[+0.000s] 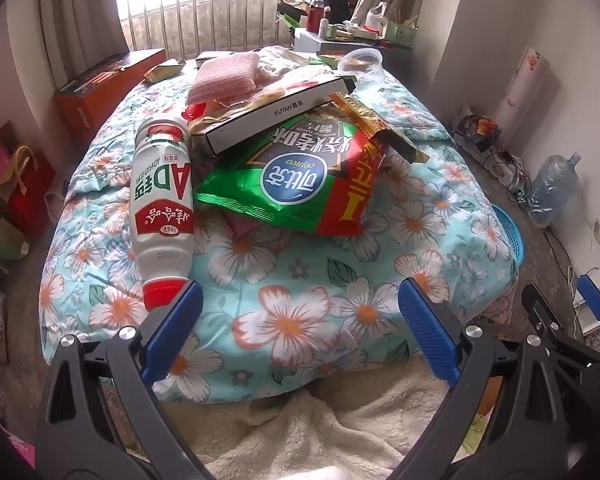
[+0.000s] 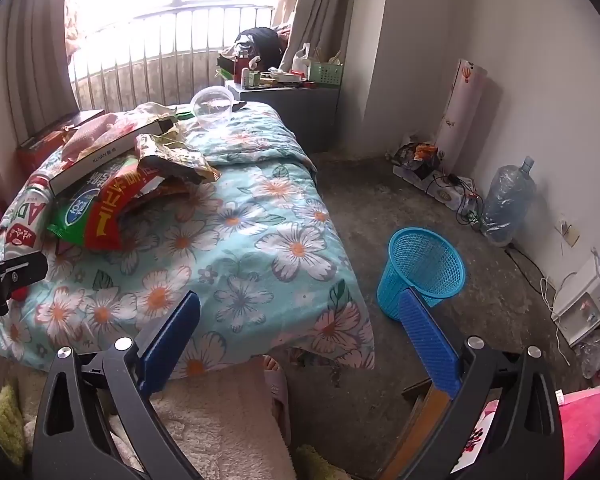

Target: Collect trash

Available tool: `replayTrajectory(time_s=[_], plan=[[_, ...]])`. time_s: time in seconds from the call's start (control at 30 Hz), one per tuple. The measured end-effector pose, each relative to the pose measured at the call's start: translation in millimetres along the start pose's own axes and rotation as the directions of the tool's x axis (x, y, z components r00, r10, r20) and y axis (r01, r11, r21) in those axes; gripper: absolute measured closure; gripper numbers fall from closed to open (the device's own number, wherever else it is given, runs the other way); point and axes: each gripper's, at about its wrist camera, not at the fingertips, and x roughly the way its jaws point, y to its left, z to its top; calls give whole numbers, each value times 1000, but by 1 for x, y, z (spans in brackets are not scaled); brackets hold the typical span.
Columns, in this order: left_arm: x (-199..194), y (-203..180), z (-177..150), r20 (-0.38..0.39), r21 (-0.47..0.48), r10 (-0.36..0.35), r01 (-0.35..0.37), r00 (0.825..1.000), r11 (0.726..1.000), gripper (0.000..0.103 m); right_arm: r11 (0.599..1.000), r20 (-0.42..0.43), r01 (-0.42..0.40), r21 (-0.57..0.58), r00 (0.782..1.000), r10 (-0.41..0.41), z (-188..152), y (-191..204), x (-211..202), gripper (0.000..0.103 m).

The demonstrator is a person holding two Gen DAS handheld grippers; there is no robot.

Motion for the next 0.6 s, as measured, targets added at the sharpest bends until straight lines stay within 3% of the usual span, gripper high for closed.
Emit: replayTrajectory(time_s=[0.3, 0.6], plan=[[-3, -14, 1, 16, -2, 17, -17, 1000, 1000, 9, 1000, 13, -5, 6, 1000, 5, 3, -7, -2, 6], [-5, -5, 0, 14, 4, -4, 4, 1000, 1000, 9, 1000, 16, 0, 15, 1000, -1, 4, -8, -3, 6]])
